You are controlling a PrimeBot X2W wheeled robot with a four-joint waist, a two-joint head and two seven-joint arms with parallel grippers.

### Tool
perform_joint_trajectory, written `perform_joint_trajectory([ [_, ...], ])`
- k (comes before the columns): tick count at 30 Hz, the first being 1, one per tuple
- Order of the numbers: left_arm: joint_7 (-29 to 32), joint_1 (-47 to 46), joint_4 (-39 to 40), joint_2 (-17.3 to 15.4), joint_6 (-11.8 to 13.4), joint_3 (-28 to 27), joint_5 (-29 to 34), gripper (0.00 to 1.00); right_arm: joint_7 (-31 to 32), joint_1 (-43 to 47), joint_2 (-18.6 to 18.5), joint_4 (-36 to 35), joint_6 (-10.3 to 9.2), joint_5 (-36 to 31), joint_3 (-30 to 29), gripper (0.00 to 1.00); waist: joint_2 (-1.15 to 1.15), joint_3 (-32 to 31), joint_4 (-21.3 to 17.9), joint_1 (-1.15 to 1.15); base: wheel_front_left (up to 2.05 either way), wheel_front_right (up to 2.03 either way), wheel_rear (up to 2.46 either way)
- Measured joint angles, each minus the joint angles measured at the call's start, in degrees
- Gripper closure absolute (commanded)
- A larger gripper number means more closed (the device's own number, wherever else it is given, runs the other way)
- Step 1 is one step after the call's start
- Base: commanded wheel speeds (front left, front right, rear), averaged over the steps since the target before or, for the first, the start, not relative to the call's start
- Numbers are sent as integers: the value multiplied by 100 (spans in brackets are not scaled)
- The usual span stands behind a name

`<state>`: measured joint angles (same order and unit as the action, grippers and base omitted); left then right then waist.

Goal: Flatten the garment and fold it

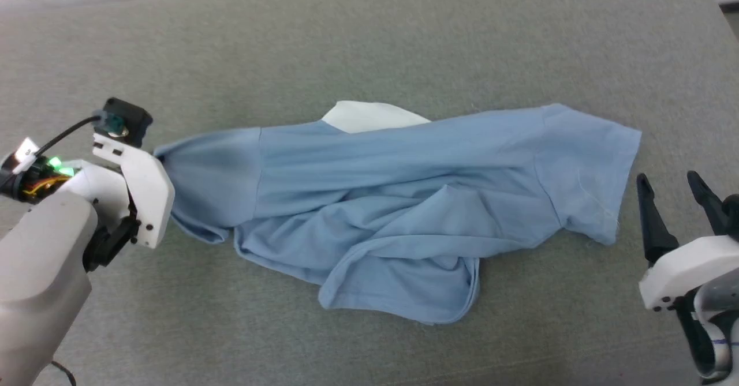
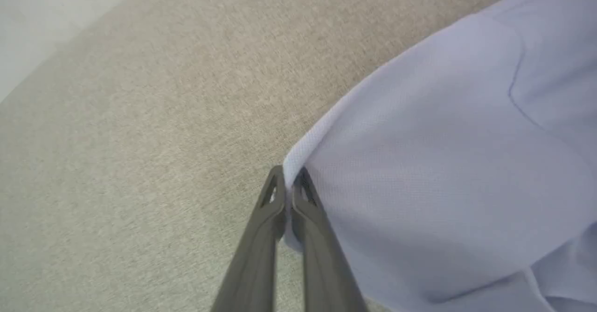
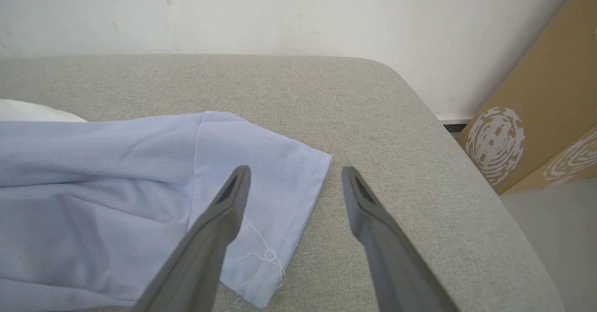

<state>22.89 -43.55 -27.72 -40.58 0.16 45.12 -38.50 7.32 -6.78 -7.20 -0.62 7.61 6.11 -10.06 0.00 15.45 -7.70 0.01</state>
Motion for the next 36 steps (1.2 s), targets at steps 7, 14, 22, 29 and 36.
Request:
perform_joint_trajectory([
  [7, -1283, 248, 751, -27, 603, -338, 211, 100, 1465, 47, -611, -21, 0, 504, 146, 0, 0, -293, 379, -1, 0, 0, 0],
  [14, -1607, 805, 2098, -162, 1074, -397, 290, 100, 3086, -304, -1450, 40, 0, 820, 210, 0, 0, -373, 872, -1, 0, 0, 0],
  [22, -1568, 1086, 3518, -198, 1561, -263, 572, 100, 3667, -1412, -2331, 1227, 0, 902, 386, 0, 0, -138, 1371, -1, 0, 0, 0],
  [29, -1473, 1078, 4013, -79, 1610, -104, 727, 100, 3639, -1900, -2717, 2193, 0, 862, 842, 0, 0, 192, 1739, -1, 0, 0, 0],
  [36, -1441, 1049, 4049, 62, 1603, -5, 771, 100, 3397, -2118, -2994, 2685, -11, 1020, 1485, 0, 0, 463, 2006, -1, 0, 0, 0],
])
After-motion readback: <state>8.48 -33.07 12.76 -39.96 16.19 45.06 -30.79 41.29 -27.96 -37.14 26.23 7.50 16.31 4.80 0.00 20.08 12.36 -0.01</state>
